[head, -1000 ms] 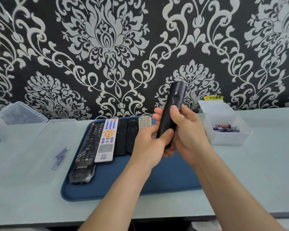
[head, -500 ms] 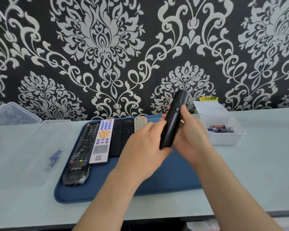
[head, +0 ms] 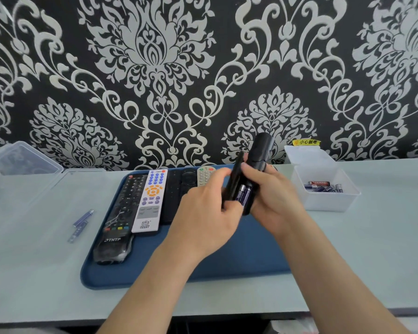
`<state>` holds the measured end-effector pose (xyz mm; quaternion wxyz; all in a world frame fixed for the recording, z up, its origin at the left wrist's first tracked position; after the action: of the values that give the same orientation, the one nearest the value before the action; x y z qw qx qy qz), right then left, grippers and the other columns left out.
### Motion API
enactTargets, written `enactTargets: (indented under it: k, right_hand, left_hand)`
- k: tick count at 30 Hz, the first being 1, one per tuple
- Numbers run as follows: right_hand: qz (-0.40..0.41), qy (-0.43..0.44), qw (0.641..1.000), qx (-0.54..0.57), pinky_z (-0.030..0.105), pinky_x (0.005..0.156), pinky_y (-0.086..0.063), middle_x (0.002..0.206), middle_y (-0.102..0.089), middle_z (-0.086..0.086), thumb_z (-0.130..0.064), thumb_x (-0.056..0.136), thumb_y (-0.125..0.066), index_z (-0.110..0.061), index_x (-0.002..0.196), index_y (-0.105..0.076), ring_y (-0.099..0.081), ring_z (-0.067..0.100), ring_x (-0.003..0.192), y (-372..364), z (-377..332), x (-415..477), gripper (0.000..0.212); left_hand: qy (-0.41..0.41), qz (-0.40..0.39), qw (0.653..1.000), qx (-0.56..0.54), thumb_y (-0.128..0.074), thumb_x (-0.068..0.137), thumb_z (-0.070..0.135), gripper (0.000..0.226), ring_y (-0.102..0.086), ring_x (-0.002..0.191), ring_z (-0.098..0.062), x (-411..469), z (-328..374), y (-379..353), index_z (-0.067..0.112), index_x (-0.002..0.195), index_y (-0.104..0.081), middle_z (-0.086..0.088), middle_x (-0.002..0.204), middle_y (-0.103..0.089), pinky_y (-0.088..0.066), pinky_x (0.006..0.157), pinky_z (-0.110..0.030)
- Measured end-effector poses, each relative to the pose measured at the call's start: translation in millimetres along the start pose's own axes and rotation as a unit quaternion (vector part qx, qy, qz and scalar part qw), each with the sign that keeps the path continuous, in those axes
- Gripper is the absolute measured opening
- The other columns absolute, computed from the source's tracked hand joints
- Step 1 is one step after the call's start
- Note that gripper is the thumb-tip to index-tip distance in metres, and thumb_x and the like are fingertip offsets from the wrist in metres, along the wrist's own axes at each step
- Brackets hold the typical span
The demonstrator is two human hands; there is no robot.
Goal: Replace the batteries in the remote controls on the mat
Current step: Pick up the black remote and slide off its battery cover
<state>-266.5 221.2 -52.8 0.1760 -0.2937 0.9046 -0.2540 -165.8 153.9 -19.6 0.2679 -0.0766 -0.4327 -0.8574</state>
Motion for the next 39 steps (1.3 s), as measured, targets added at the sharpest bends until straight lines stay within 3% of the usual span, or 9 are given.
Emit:
enactTargets:
  k: [6, 10, 14, 18, 23, 26, 29, 36, 39]
  right_hand:
    - [0.051, 0.068, 0.995, -0.043, 0.023, 0.063, -0.05, 0.08, -0.058, 0.003, -0.005, 0.096, -0.058, -0.007, 0.111, -0.062, -0.057, 0.011, 0.066, 5, -12, 1, 0.016]
    - [0.054, 0.054, 0.996, -0.034, 0.031, 0.068, -0.05, 0.073, -0.057, 0.004, -0.021, 0.101, -0.054, -0.006, 0.106, -0.059, -0.057, 0.015, 0.066, 6, -13, 1, 0.017]
    - [0.04, 0.017, 0.999, -0.012, 0.028, 0.061, -0.056, 0.081, -0.064, 0.009, -0.028, 0.102, -0.05, -0.004, 0.108, -0.061, -0.062, 0.018, 0.07, 0, -6, -1, 0.027]
    - [0.012, -0.002, 1.0, 0.017, 0.027, 0.057, -0.053, 0.078, -0.065, 0.011, -0.028, 0.103, -0.049, -0.003, 0.107, -0.061, -0.061, 0.019, 0.066, -7, -1, -1, 0.028]
    - [-0.012, -0.022, 0.999, 0.03, 0.029, 0.06, -0.054, 0.08, -0.064, 0.012, -0.029, 0.103, -0.048, -0.001, 0.111, -0.061, -0.062, 0.019, 0.068, -11, 3, -2, 0.032]
    - [-0.037, -0.038, 0.998, 0.039, 0.032, 0.064, -0.057, 0.081, -0.065, 0.012, -0.031, 0.102, -0.047, 0.0, 0.11, -0.062, -0.063, 0.019, 0.071, -16, 6, -3, 0.035]
    - [-0.062, -0.049, 0.997, 0.027, 0.033, 0.067, -0.057, 0.087, -0.066, 0.011, -0.035, 0.102, -0.045, -0.003, 0.113, -0.064, -0.065, 0.019, 0.073, -19, 8, -4, 0.038]
    - [-0.06, -0.061, 0.996, 0.012, 0.04, 0.085, -0.059, 0.105, -0.065, 0.015, -0.039, 0.102, -0.045, -0.003, 0.122, -0.061, -0.063, 0.029, 0.095, -19, 11, -5, 0.044]
    - [-0.051, -0.054, 0.997, 0.012, 0.042, 0.093, -0.055, 0.104, -0.064, 0.015, -0.038, 0.103, -0.044, -0.002, 0.121, -0.061, -0.063, 0.029, 0.097, -19, 9, -5, 0.044]
  left_hand:
    - [0.105, 0.038, 0.994, -0.004, -0.05, 0.094, 0.016, 0.028, -0.064, 0.081, -0.019, 7, -42, 35, 0.037, 0.103, -0.065, 0.012, 0.088, -0.068, -0.054, 0.075, -0.038]
    - [0.121, -0.126, 0.982, 0.066, -0.057, 0.089, 0.015, 0.035, -0.062, 0.083, -0.007, -6, -57, 43, 0.046, 0.075, -0.064, 0.023, 0.082, -0.066, -0.049, 0.078, -0.029]
    - [0.116, -0.257, 0.953, 0.114, -0.062, 0.083, 0.029, 0.016, -0.06, 0.08, 0.008, -21, -56, 28, 0.039, 0.086, -0.073, 0.027, 0.081, -0.069, -0.049, 0.078, -0.02]
    - [0.095, -0.141, 0.981, 0.091, -0.07, 0.076, 0.026, 0.007, -0.061, 0.071, 0.011, -12, -50, 44, 0.033, 0.076, -0.072, 0.027, 0.071, -0.067, -0.049, 0.071, -0.016]
    - [0.083, -0.161, 0.978, 0.101, -0.068, 0.077, 0.023, 0.01, -0.063, 0.064, 0.003, -13, -51, 36, 0.032, 0.072, -0.07, 0.021, 0.066, -0.068, -0.055, 0.071, -0.027]
    - [0.023, 0.003, 0.999, -0.024, -0.068, 0.078, 0.02, 0.009, -0.061, 0.063, -0.008, -8, -30, 47, 0.028, 0.073, -0.067, 0.012, 0.07, -0.067, -0.053, 0.064, -0.027]
    - [-0.036, 0.032, 0.991, -0.126, -0.067, 0.074, 0.021, 0.014, -0.06, 0.074, -0.016, -8, -4, 43, 0.03, 0.077, -0.058, 0.006, 0.082, -0.068, -0.052, 0.06, -0.033]
    - [-0.09, 0.032, 0.995, -0.026, -0.07, 0.075, 0.017, 0.037, -0.06, 0.083, -0.012, -8, 4, 29, 0.038, 0.08, -0.04, 0.011, 0.092, -0.065, -0.052, 0.07, -0.036]
    - [-0.103, 0.04, 0.993, 0.028, -0.073, 0.077, 0.019, 0.04, -0.056, 0.076, -0.004, -8, 8, 29, 0.038, 0.079, -0.037, 0.012, 0.092, -0.064, -0.049, 0.069, -0.026]
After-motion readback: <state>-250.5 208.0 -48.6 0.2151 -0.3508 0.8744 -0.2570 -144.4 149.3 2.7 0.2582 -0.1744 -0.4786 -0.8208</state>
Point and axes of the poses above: each hand's wrist, its own x-axis towards the middle knuckle, its own y-axis out of the back of the hand, z = x × y, the point moved 6 cm from there along x, towards the middle knuckle
